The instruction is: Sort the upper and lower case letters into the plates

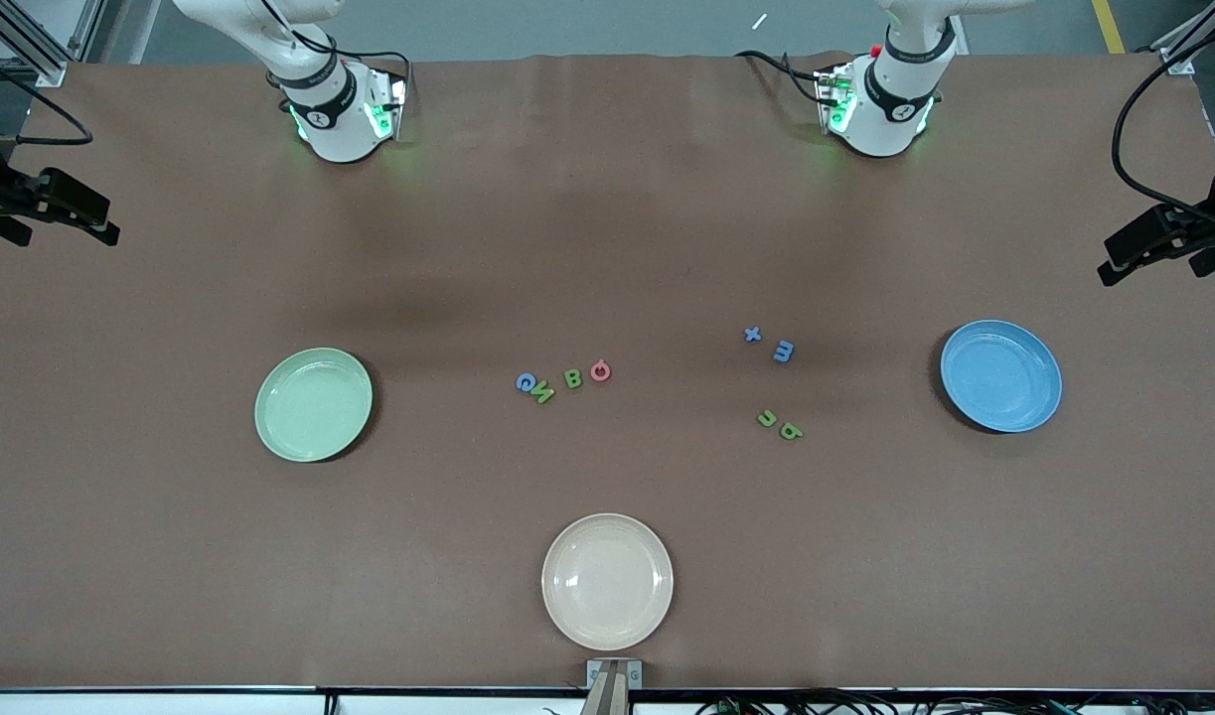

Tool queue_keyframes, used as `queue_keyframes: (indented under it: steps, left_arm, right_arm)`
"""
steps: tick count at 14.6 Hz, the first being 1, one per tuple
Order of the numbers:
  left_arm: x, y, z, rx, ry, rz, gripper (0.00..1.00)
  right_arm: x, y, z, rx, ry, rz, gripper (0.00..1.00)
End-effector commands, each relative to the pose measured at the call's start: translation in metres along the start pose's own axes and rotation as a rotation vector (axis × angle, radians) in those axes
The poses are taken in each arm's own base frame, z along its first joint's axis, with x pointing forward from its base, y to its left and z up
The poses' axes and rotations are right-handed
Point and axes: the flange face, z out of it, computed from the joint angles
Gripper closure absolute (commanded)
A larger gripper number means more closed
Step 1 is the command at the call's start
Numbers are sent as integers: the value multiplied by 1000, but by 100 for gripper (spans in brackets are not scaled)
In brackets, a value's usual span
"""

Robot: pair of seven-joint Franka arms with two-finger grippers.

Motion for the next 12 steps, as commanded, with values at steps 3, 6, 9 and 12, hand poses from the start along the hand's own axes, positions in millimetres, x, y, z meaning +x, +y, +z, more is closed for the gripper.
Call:
queue_keyframes:
  steps: [3,6,9,12]
  left_arm:
    - [-7,3,-11,-16,4,10,0]
    - [-7,3,-9,-17,0,8,0]
    - [-3,6,0,-17,-16,2,0]
    - [11,26,44,-15,-93,27,0]
  right_arm:
    - [-3,-1,0,-1,6,-15,0]
    - [-4,-1,0,-1,5,-15,0]
    - [-4,-1,0,-1,5,-13,0]
    - [-3,-1,-1,-1,5,-13,0]
